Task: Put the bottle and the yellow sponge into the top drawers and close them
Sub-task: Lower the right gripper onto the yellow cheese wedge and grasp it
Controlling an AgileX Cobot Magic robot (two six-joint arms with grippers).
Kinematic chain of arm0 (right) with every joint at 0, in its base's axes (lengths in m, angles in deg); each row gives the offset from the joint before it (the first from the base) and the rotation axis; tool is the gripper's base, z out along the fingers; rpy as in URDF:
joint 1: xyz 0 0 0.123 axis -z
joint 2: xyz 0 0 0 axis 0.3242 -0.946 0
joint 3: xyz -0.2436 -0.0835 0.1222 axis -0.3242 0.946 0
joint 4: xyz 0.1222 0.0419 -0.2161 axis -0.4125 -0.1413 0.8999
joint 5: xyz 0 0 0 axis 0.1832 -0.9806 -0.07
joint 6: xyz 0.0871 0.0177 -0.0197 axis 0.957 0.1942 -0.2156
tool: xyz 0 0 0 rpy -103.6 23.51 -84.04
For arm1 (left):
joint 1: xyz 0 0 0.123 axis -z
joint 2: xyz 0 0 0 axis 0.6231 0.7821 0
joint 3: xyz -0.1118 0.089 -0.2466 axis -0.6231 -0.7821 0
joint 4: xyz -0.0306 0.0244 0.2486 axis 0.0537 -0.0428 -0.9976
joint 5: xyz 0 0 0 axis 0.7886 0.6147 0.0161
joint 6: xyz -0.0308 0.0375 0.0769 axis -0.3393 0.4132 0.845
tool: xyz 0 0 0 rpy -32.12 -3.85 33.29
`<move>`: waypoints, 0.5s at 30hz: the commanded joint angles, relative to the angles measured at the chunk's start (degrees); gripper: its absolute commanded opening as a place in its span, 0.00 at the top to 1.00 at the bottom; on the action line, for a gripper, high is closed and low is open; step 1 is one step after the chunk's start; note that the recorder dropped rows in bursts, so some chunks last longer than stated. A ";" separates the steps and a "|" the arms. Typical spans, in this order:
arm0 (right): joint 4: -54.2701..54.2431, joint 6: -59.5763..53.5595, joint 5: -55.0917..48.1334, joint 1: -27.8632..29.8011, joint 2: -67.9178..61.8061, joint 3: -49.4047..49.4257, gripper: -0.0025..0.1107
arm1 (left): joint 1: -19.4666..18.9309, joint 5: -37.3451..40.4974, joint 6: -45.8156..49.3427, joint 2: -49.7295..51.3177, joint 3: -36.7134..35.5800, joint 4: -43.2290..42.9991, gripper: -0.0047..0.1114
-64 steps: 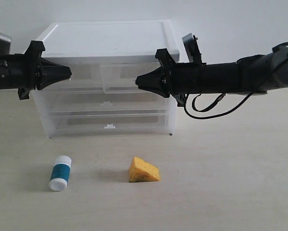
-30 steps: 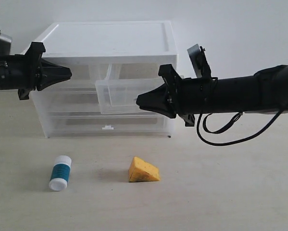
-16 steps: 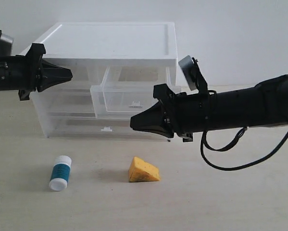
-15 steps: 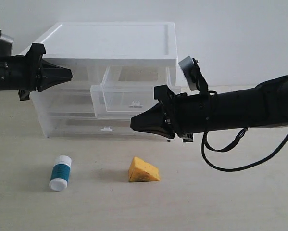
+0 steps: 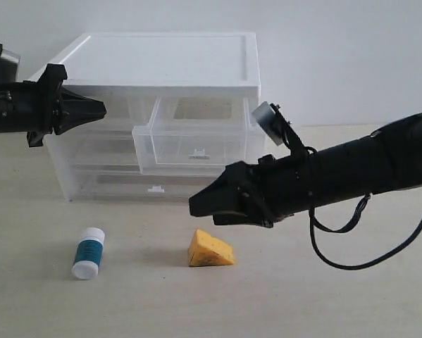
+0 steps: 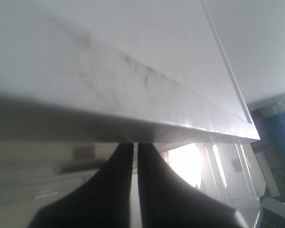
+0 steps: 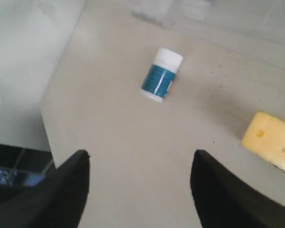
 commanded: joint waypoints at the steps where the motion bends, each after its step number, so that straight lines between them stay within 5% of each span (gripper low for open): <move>1: 10.92 -7.06 2.40 -0.26 0.39 0.35 0.54 | -0.25 -2.68 0.69 0.13 0.73 1.80 0.93; 3: 14.10 -13.00 9.24 -1.69 0.39 1.25 0.65 | -0.25 -2.68 0.69 0.13 0.73 1.80 0.93; 5: 14.10 -15.88 14.56 -3.13 0.39 1.55 0.64 | -0.25 -2.51 0.69 0.13 0.73 1.81 0.93; 11: 14.91 -29.33 25.27 -6.81 0.39 1.55 0.41 | -0.25 -2.39 0.69 0.13 0.73 1.26 0.93; 15: 14.80 -33.96 28.75 -9.01 0.20 1.55 0.41 | -0.25 -2.28 0.69 0.13 0.73 1.29 0.93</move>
